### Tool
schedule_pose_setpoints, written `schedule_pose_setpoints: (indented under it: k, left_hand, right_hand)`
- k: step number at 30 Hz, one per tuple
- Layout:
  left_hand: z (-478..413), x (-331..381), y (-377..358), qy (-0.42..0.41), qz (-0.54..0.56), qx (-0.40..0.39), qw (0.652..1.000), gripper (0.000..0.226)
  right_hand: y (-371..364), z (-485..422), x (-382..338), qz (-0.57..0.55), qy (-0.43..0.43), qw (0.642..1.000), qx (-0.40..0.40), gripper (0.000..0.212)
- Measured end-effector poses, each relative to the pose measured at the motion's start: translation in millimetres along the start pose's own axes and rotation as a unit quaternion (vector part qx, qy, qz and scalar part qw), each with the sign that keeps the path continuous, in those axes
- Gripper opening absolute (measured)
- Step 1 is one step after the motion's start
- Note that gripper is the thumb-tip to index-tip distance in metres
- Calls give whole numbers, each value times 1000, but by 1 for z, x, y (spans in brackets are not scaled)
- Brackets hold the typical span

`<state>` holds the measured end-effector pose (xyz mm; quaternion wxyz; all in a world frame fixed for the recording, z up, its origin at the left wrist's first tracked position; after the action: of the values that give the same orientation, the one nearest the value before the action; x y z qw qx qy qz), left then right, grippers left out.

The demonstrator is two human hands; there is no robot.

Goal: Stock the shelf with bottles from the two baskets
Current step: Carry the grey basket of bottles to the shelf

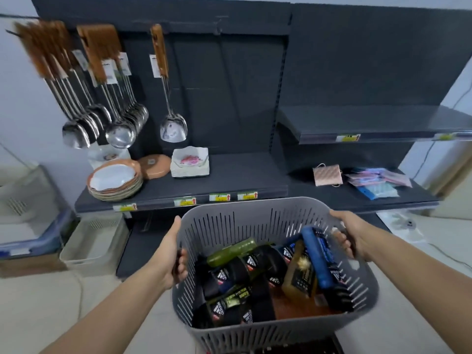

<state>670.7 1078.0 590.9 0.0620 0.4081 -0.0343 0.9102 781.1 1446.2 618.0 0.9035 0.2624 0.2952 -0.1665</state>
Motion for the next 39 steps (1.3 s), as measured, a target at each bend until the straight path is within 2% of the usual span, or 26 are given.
schedule_pose_setpoints:
  k: [4,12,20,26,28,29,30,32,35,39]
  left_hand:
    - [-23,0,-15,-22,5,6,1000,73]
    - [-70,-20,-27,-52,-15,16,998,73]
    - [-83,-30,-21,-6,23,45,999,76]
    - [-90,-11,-27,-6,33,44,998,79]
    - [-92,-5,-32,-13,26,37,999,86]
    - [-96,-4,-34,-17,19,35,999,108]
    - [-96,-1,-36,-28,11,48,998,80]
    - [-100,4,-38,-42,-1,52,998,66]
    - [-111,9,-37,-28,5,55,998,73]
    - [-125,7,-37,-27,1,64,998,65]
  right_hand:
    - [-5,-34,-9,-17,30,999,-3,68]
    - [-31,-89,9,-56,35,997,41,62]
    - [-46,-116,6,-21,23,999,27,64]
    - [-43,-121,-23,17,26,999,11,59]
    - [-43,-125,-34,18,39,999,14,58]
    - [-43,-129,-37,18,43,999,14,58]
    - [-43,-133,-39,16,44,999,12,57]
    - [-44,-139,-41,3,39,999,6,55]
    - [-51,-147,-44,-15,43,999,-3,54]
    - [-57,-154,-48,-33,57,998,-10,54]
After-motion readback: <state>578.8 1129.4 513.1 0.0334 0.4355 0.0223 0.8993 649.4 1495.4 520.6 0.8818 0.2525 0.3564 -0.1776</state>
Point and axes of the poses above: each hand's wrist, its own z-axis away from the middle knuckle, its own y-axis out of the back of the hand, x = y × z, the point moved 4 cm from there along -z, towards the middle knuckle, and after that the axes turned 1 degree about x, right-handed, at the moved point
